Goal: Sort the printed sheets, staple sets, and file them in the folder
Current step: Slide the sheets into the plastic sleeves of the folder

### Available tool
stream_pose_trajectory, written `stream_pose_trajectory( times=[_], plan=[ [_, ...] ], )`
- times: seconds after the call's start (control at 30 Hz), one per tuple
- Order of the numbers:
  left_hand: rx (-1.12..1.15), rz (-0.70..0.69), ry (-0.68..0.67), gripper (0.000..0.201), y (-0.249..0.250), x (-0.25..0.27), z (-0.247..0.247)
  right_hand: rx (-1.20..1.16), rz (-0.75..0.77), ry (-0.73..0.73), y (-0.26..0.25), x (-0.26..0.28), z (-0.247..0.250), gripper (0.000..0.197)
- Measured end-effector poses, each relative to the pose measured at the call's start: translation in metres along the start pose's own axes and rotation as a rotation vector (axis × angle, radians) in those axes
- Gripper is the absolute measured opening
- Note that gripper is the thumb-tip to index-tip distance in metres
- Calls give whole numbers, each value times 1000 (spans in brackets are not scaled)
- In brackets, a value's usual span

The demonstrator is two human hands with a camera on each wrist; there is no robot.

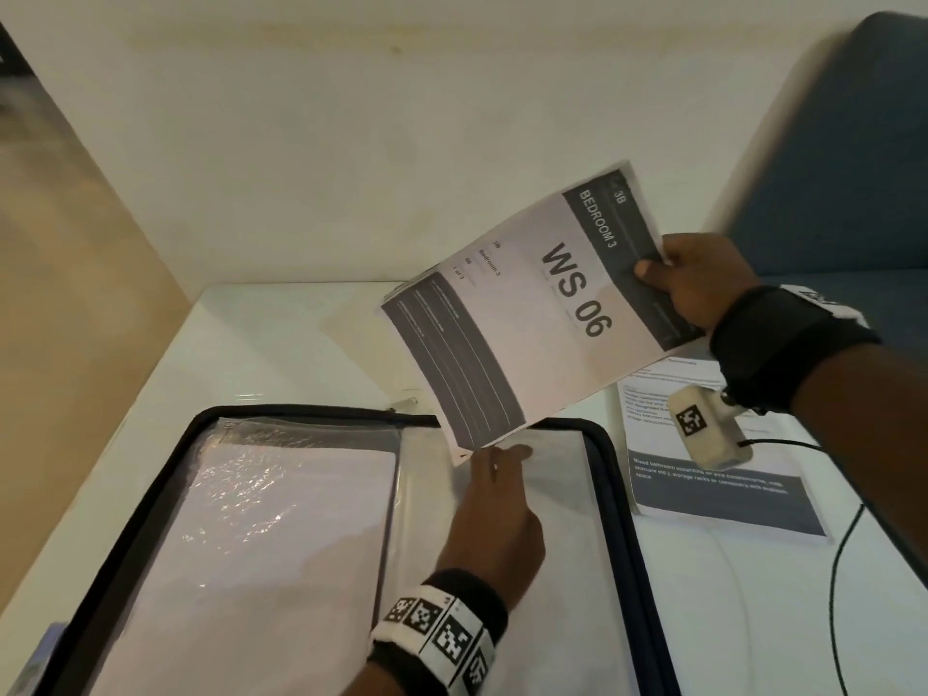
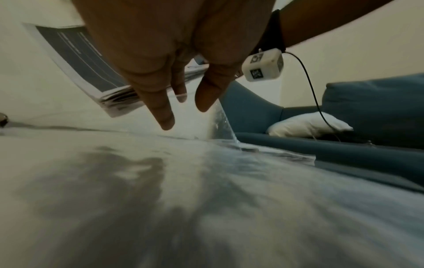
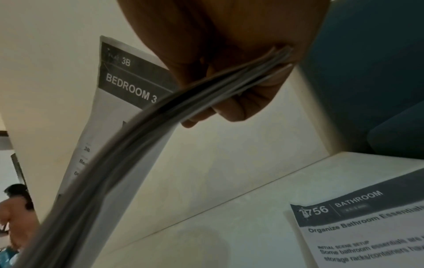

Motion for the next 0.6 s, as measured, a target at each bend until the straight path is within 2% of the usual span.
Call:
stream_pose_trajectory(
  times=[0.23, 0.43, 0.6],
  plan=[
    [1, -39, -52, 55, 6, 5, -3, 140, 52, 21, -15, 1, 0, 25],
    [-85, -49, -76, 53, 3, -3, 4, 170, 24, 26, -7, -5, 8, 25],
    [-198, -51, -82, 27, -3, -28, 11, 194, 53, -14, -17, -7, 12, 24]
  ],
)
Point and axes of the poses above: each hand's wrist, its own x-axis away from the middle knuckle, its own z-axis out of the back of the hand, y = z × x, the point moved 10 cm from there along -x, towards the middle knuckle, and after that the axes turned 12 degrees about -z, right-handed, at the moved point
